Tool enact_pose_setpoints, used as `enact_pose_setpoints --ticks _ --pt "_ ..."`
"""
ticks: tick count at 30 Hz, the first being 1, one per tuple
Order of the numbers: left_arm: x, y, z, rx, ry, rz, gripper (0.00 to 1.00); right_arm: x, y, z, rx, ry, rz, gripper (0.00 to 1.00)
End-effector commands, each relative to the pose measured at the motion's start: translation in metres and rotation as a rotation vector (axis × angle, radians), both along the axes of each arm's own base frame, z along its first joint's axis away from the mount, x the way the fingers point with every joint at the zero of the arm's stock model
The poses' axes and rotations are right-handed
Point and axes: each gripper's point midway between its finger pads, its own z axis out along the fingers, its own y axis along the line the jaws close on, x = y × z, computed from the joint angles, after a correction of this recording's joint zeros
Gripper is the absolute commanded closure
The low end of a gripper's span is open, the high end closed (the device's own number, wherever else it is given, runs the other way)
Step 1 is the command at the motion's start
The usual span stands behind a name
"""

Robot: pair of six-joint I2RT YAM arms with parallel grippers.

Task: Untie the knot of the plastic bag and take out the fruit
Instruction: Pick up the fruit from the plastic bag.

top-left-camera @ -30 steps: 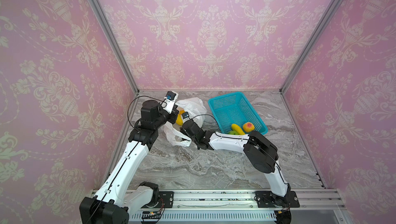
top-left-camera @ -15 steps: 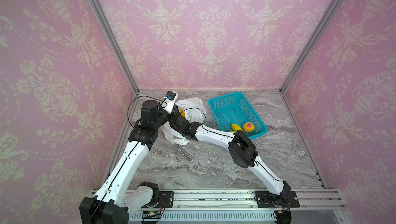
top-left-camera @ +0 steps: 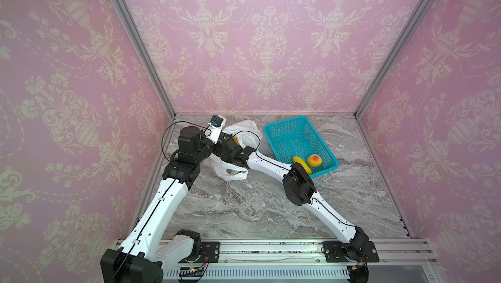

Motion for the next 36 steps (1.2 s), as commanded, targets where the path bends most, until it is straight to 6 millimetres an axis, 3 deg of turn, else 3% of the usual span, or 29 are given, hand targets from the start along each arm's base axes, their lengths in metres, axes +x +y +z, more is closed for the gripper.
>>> enact_pose_setpoints --ticks 1,3,13,21,30,36 --pt "-0.006 -0.001 0.01 -0.01 -0.028 -0.022 1.0 0.0 0.003 -0.009 0.056 0.07 0.003 0.23" --pt "-0.007 -0.001 0.011 -0.01 -0.029 -0.024 1.0 0.001 0.006 -0.01 0.071 0.08 0.008 0.24" --pt "-0.024 -0.021 0.025 -0.061 -0.082 -0.157 1.0 -0.006 0.011 -0.003 0.127 0.094 0.046 0.55" --pt "-0.041 -0.032 0.037 -0.099 -0.152 -0.252 1.0 -0.038 -0.025 0.039 0.156 -0.015 0.045 0.64" --pt "-0.031 -0.027 0.028 -0.079 -0.12 -0.202 1.0 -0.091 -0.069 0.086 0.222 -0.095 0.066 0.73" --pt "-0.028 -0.026 0.026 -0.077 -0.106 -0.195 1.0 -0.12 -0.088 0.113 0.294 -0.135 0.103 0.74"
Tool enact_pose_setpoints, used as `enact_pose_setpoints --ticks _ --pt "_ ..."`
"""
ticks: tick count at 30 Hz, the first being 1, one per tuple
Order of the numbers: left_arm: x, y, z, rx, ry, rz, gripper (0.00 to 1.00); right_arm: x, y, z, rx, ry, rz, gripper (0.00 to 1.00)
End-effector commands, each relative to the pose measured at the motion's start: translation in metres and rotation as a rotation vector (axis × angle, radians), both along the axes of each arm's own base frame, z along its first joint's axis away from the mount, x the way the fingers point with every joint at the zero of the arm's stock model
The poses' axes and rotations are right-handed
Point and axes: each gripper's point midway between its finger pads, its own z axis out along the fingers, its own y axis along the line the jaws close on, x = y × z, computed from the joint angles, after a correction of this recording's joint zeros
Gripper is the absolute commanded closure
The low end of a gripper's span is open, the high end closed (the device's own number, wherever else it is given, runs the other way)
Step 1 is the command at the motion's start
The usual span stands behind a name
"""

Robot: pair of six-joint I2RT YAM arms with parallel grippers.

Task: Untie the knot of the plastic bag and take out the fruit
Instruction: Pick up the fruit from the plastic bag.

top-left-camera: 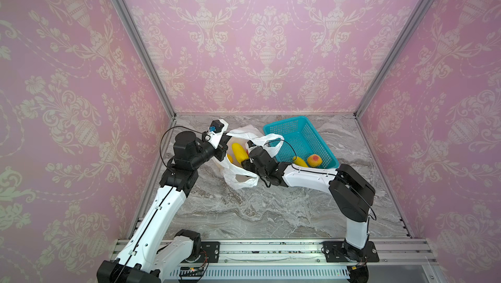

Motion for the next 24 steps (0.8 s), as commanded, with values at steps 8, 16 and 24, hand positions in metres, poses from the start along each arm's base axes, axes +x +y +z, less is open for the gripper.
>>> enact_pose_setpoints --ticks 8,16,24 --pt "0.003 0.004 0.003 -0.001 -0.003 0.021 1.0 -0.051 -0.015 0.053 0.079 -0.15 0.119 0.76" --pt "0.005 0.005 0.001 0.002 0.001 0.032 1.0 -0.088 -0.05 0.117 0.157 -0.313 0.128 0.76" --pt "0.006 0.007 0.0 0.009 0.006 0.044 1.0 -0.11 -0.081 0.15 0.221 -0.365 0.129 0.75"
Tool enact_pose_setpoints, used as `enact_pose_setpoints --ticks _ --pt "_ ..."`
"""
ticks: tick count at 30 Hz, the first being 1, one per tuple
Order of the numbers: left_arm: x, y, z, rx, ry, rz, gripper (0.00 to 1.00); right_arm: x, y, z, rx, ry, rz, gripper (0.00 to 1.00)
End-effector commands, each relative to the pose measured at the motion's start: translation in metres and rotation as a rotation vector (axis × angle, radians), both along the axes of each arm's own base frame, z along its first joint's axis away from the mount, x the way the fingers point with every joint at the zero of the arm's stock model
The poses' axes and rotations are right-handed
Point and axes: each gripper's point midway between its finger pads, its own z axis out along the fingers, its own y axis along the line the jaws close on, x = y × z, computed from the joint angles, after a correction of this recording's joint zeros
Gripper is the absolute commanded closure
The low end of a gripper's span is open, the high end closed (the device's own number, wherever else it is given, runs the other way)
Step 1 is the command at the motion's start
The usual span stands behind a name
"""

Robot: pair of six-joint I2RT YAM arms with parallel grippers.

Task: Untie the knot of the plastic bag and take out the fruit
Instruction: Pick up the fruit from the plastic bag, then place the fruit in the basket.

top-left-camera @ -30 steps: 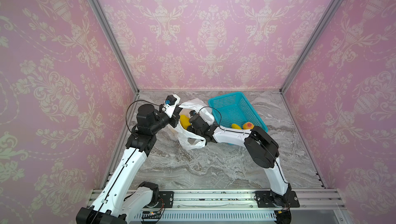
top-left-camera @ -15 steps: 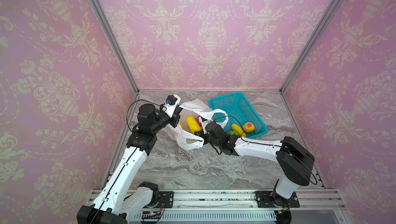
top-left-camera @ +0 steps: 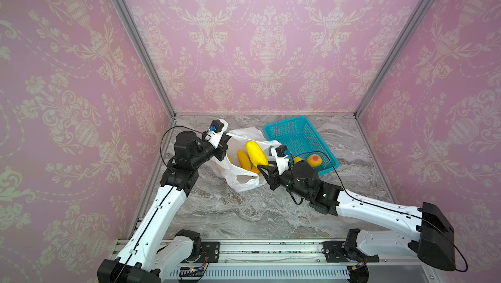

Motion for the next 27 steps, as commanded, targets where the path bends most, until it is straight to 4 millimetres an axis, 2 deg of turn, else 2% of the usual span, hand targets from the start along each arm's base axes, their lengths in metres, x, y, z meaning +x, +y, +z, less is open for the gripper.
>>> enact_pose_setpoints --ticks 1,4,11,18,22,27 --pt "0.003 0.005 0.003 0.005 0.002 0.026 1.0 -0.006 -0.015 0.009 -0.005 -0.037 -0.017 0.75" --pt "0.003 0.005 0.002 0.005 0.002 0.026 1.0 -0.008 -0.042 0.019 -0.007 -0.07 -0.089 0.75" --pt "0.003 0.004 0.002 0.006 0.007 0.027 1.0 -0.003 -0.121 0.027 0.007 -0.113 -0.336 0.76" --pt "0.003 0.005 0.002 0.008 0.005 0.03 1.0 0.012 -0.197 0.012 -0.021 -0.074 -0.63 0.75" --pt "0.003 0.005 0.001 0.009 0.007 0.03 1.0 0.024 -0.215 -0.002 -0.068 -0.017 -0.714 0.74" --pt "0.003 0.006 0.002 0.012 0.005 0.035 1.0 0.051 -0.216 -0.034 -0.17 0.117 -0.737 0.73"
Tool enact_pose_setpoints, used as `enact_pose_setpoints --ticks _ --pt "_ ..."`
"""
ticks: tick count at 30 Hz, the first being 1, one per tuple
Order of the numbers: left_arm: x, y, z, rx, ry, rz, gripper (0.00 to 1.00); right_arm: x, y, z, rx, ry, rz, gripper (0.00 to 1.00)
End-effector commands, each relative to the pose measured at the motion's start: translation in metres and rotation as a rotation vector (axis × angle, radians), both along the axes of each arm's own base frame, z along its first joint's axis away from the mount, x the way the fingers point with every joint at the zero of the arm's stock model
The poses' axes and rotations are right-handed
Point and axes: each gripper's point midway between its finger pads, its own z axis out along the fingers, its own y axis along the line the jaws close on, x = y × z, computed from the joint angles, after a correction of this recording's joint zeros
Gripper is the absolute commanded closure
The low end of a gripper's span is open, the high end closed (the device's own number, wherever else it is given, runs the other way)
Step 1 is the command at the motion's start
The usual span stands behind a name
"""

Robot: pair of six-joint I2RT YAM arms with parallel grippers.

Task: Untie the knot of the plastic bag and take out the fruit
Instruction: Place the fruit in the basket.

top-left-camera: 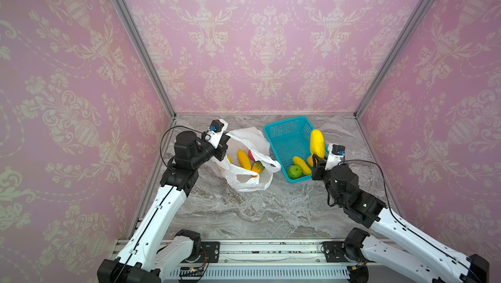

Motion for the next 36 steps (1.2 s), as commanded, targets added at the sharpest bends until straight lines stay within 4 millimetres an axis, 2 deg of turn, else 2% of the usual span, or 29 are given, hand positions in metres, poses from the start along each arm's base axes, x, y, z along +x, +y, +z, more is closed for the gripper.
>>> enact_pose_setpoints --ticks 1,9,17,22,26,28,32,36 --pt "0.001 0.003 0.005 0.008 -0.006 0.02 1.0 0.017 0.0 -0.021 -0.013 0.125 -0.019 0.74" --pt "0.002 0.004 0.004 0.01 -0.003 0.023 1.0 0.059 0.013 -0.084 -0.024 0.396 0.033 0.78" --pt "0.003 0.004 0.003 0.012 -0.002 0.025 1.0 0.082 -0.004 -0.134 -0.076 0.564 0.007 0.75" --pt "0.003 0.004 0.003 0.012 -0.002 0.024 1.0 0.09 -0.008 -0.158 -0.075 0.649 0.015 0.69" --pt "0.003 0.004 0.002 0.014 -0.002 0.024 1.0 0.092 -0.006 -0.164 -0.075 0.66 0.017 0.62" --pt "0.003 0.004 0.002 0.013 -0.001 0.024 1.0 0.092 -0.006 -0.163 -0.071 0.652 0.019 0.55" --pt "0.003 0.004 0.003 0.014 -0.002 0.023 1.0 0.089 -0.008 -0.156 -0.062 0.62 0.017 0.37" --pt "0.002 0.004 0.003 0.013 -0.004 0.023 1.0 0.083 -0.011 -0.143 -0.049 0.574 0.013 0.28"
